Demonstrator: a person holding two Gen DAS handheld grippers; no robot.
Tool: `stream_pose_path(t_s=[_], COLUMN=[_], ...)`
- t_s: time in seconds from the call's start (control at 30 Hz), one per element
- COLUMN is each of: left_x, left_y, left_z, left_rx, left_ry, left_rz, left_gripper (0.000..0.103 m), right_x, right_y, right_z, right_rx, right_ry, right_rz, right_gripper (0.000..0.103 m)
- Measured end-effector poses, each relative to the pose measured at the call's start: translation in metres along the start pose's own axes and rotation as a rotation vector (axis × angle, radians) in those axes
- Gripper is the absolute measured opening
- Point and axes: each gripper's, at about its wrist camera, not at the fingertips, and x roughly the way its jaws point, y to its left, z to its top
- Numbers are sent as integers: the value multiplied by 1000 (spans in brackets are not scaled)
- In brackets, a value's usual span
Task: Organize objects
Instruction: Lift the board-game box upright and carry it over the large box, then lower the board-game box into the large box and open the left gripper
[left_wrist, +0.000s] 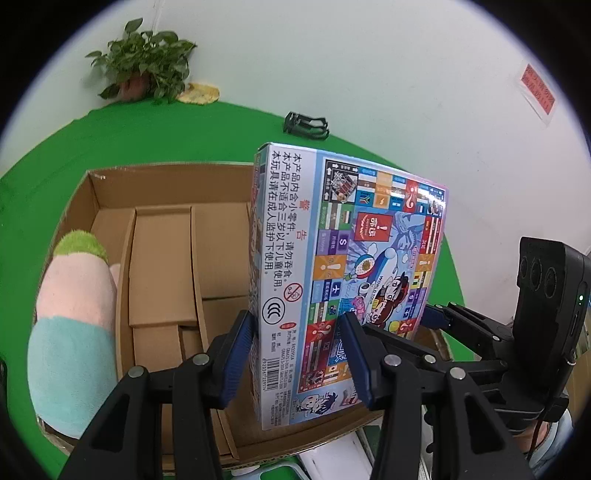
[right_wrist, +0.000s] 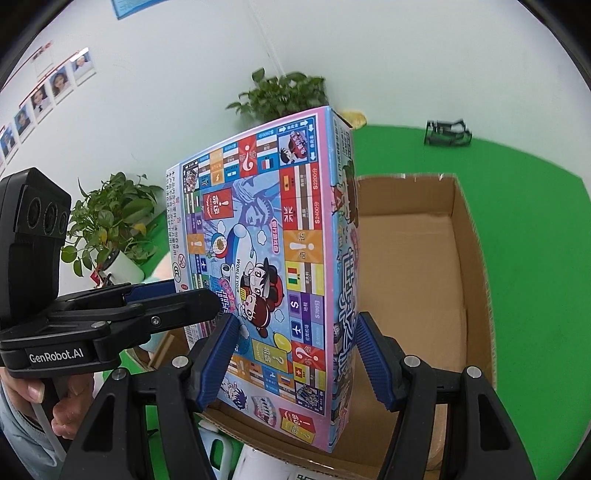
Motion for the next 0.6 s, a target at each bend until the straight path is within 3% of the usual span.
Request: stream_pose_path(t_s=[0.13,0.23,0.37,0.6], left_x=[13,24,41,54], left_y=[7,4,8,7], left_z=[-3,-7,-14,-23], left_rx=[-40,-13,-38,-39], left_ry=[41,82,149,193], left_rz=[13,49,40,71], left_gripper=[45,44,44,43], right_x=[20,34,50,77], right_y=[-12,-24,-42,-68], right_z=[-3,-3,-3,-9], right_rx=[13,37,84,145], right_ry=[44,75,107,166], right_rz=[7,23,29,37], right_gripper=[63,63,61,58])
